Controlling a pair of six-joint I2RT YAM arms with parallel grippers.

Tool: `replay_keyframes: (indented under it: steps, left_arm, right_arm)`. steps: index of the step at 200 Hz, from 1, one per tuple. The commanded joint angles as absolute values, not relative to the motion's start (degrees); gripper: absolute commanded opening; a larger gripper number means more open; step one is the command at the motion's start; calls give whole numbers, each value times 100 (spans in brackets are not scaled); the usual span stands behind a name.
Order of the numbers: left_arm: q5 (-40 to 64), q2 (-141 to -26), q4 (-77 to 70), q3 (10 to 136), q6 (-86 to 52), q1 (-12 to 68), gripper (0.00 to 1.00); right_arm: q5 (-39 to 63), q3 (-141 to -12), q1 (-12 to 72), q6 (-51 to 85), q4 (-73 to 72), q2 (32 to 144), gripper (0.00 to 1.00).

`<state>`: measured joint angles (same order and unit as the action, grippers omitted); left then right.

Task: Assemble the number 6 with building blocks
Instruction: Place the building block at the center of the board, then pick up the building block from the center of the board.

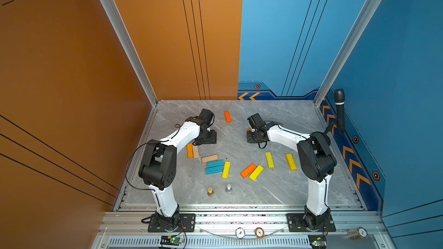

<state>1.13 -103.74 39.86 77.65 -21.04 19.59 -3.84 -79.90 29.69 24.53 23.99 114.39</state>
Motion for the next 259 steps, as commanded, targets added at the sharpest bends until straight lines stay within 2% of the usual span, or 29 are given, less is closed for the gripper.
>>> replay_keyframes:
  steps: [1,87,93,120,143,213,259]
  left_arm:
    - [334,-10231,3973,7673,-2162,2038,70]
    - [474,-10202,3885,7665,-2171,2329,72]
    - [474,-10204,3876,7665,-2171,2338,72]
    - [468,-10179,3848,7648,-2171,2380,73]
    - [481,-10162,3840,7649,-2168,2405,73]
    - [509,-10040,3832,7644,-2170,2487,74]
    - [548,-10011,3819,7638,-2171,2536,74]
  right_arm:
    - [-747,-8092,2847,2598,2655,11456,23]
    - [-780,-7592,2332,2350,2622,11272,28]
    - [-783,-7610,2321,2332,2658,11268,31]
    - [-760,-7647,2303,2199,2818,11034,55]
    - [-742,-7602,2335,2094,3101,10627,63]
    - [-614,-6158,2617,2264,3685,9194,62]
    - [-368,-5378,2706,2340,3613,8938,60]
